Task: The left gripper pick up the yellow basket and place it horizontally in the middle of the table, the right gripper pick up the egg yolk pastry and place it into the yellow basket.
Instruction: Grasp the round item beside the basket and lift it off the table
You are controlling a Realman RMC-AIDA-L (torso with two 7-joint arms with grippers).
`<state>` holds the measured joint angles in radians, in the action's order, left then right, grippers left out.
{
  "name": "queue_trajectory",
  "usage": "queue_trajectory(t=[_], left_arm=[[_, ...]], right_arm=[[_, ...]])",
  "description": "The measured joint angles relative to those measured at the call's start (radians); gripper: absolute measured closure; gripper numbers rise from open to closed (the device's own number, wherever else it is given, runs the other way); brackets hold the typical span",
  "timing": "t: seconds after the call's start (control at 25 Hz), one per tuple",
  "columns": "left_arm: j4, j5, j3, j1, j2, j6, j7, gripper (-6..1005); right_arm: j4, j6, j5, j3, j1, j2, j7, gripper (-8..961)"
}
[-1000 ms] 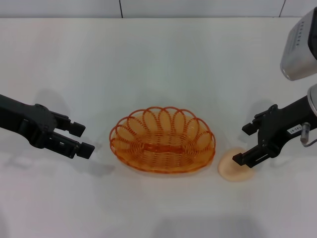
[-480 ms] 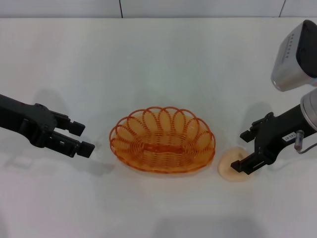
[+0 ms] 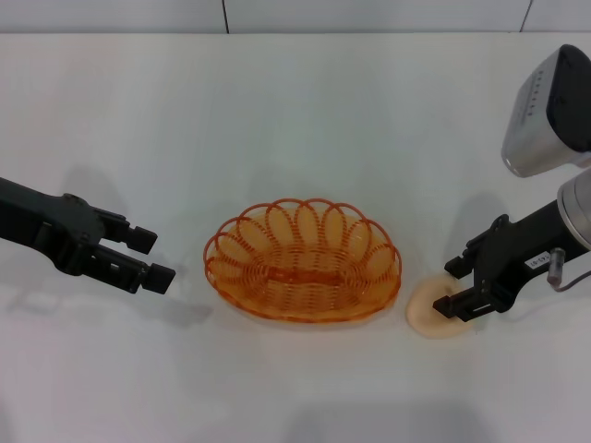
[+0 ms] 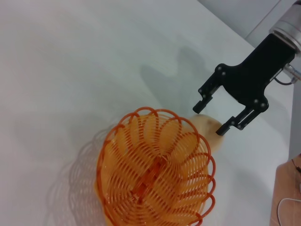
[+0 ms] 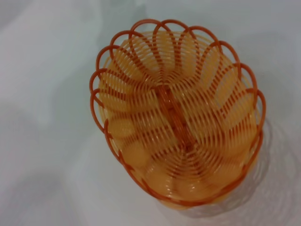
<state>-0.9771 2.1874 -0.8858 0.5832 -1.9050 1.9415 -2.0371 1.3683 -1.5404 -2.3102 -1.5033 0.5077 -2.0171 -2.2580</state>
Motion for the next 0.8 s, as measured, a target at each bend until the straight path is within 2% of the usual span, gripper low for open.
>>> queue_trajectory(t=[0.04, 0.48, 0.68, 0.8], left_arm=[[0.000, 0.000, 0.000, 0.000, 0.000, 0.000, 0.000, 138], [0.000, 0.000, 0.001, -0.003, -0.002, -0.001, 0.000, 138], [0.000, 0.000, 0.003, -0.003, -0.003, -0.001, 0.000, 138], [0.000, 0.000, 0.004, -0.003, -0.004, -0.001, 0.000, 138]], right_arm=[[-0.002, 0.000, 0.000, -0.002, 0.000, 0.000, 0.000, 388], [-0.005, -0.002, -0.001, -0.030, 0.002, 0.000, 0.000, 448], [0.002, -0.011, -0.001, -0.030, 0.003, 0.000, 0.000, 525], [0.002, -0.013, 0.001, -0.028, 0.003, 0.000, -0.001, 637]])
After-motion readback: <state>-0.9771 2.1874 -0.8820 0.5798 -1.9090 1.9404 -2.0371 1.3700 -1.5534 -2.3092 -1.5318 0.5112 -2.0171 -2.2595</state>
